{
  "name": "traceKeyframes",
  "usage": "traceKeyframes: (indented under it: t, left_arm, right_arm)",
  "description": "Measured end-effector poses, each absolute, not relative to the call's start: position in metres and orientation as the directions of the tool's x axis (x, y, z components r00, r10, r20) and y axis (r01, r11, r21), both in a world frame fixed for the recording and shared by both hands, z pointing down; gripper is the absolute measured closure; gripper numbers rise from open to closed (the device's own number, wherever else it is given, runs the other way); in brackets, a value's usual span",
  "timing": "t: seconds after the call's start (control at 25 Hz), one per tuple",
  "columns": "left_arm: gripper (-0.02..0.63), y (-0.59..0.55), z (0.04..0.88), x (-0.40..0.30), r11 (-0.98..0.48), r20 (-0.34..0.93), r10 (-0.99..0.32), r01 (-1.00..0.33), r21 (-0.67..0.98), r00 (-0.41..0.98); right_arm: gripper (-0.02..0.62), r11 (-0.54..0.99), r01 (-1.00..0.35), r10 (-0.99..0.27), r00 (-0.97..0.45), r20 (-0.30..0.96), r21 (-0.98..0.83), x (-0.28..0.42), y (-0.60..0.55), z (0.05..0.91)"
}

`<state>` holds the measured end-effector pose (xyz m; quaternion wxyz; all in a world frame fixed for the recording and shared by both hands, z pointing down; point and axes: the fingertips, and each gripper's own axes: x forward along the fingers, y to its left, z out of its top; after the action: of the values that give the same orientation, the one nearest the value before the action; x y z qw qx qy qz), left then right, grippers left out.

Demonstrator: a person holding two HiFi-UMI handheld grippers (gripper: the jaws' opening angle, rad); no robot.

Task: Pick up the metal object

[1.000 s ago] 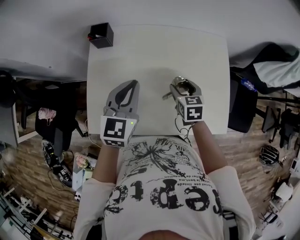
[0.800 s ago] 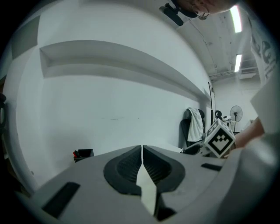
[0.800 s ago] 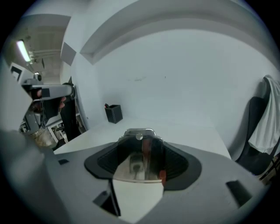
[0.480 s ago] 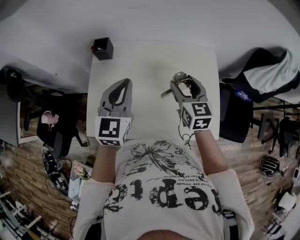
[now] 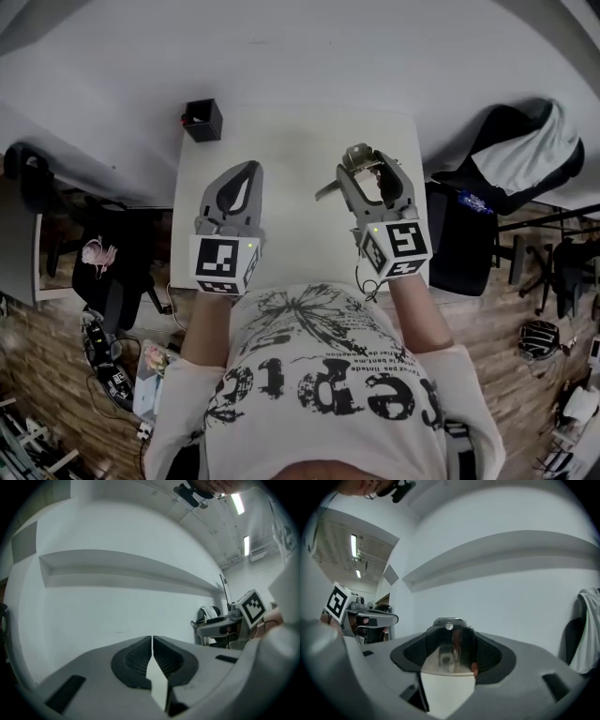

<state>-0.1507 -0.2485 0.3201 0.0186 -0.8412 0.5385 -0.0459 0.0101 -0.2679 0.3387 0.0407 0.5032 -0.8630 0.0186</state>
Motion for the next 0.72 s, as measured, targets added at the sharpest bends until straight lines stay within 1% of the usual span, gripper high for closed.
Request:
traceKeyframes:
  t: [0.12, 0.52, 0.72]
  left_arm:
    - [0.595, -0.248, 0.316, -0.147, -0.431, 0.049, -0.903, -0.898, -0.087, 0.428]
    - [0.595, -0.241, 0.310, -0.144, -0.447, 0.039, -0.894, -0.890, -0.093, 0.445]
    - [0.595, -0.238, 0.310, -0.145, -0.451, 0.037, -0.893, -0.888, -0.093, 0.449]
  right_arm:
    - [0.314, 0.486, -0.873, -0.873, -0.483, 0.064, 0.034, 0.013, -0.267, 0.329]
    - [0.314, 0.454, -0.890, -0.891, -0.452, 0.038, 0.037, 0.014, -0.255, 0.326]
    - [0.314, 0.429, -0.903, -0.903, -0.427, 0.045, 0.035, 0.020, -0.254, 0.327]
